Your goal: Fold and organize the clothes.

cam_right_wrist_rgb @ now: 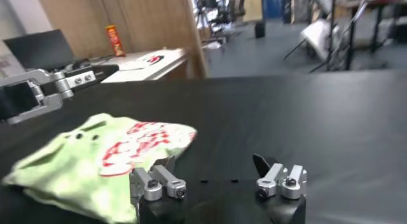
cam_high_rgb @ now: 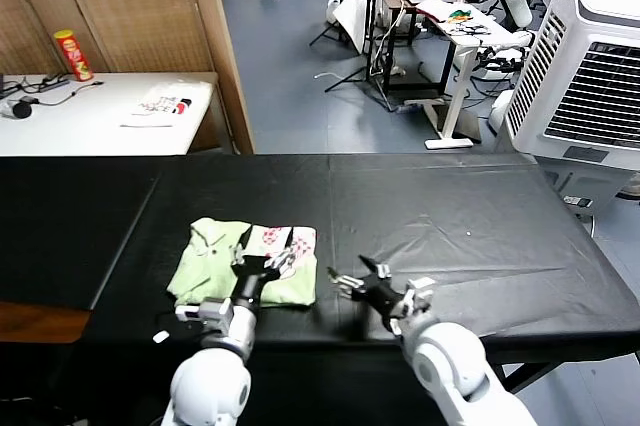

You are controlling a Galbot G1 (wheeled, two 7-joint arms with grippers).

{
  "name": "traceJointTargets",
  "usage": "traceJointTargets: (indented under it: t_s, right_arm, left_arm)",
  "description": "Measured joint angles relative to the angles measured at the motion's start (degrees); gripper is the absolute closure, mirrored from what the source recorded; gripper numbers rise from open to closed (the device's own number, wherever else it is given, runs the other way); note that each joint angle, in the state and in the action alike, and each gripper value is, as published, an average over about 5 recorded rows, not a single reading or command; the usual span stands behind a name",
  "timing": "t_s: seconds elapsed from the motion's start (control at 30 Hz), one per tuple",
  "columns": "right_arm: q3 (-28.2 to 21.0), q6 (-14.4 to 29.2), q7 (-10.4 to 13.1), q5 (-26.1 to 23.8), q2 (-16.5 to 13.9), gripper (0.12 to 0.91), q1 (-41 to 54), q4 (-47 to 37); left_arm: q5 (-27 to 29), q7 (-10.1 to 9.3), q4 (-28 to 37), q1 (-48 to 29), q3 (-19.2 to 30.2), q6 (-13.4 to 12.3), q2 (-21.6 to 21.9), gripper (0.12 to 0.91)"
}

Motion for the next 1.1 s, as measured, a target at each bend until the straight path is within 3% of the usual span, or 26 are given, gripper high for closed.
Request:
traceJointTargets:
  t_s: [0.17,0.23,0.53,0.67,0.8,0.9,1.1]
  right_arm:
    - [-3.18,-0.09,0.17,1.21,3.01,0.236,3.02,-3.92]
    - [-4.15,-0.08,0.19,1.41,4.05,0.275,3.73,-5.44]
    - [-4.73,0.15,0.45,2.23,5.56,0.727,3.97,-8.79]
    - [-3.61,-0.48,1.95,3.81,4.69,0.878,2.77,-7.42]
    - [-1.62,-2.19,3.37,5.43,2.29,0.887,0.22,-3.83]
    - [0.49,-2.77,3.17,5.75,-0.40,0.886,-2.27,-0.95]
    - [4.84,-1.44,-1.46,1.23,-5.83,0.886,-5.22,1.06]
  left_arm:
    - [-0.21,-0.46,-0.45,1.67,-2.31,-0.69,0.31,0.232]
    - [-0.42,-0.80,-0.68,2.30,-3.18,-0.93,0.37,0.232]
    - [-0.71,-1.23,-1.23,4.48,-6.13,-2.42,0.47,0.232]
    - [-0.68,-1.42,-1.14,5.30,-6.98,-3.09,0.58,0.232]
    - [-0.83,-1.59,-0.86,5.87,-7.44,-3.49,1.11,0.232]
    - [-1.39,-1.67,-0.62,5.91,-7.46,-3.53,1.58,0.232]
    - [-2.14,-1.69,-0.17,5.84,-7.14,-3.47,2.11,0.232]
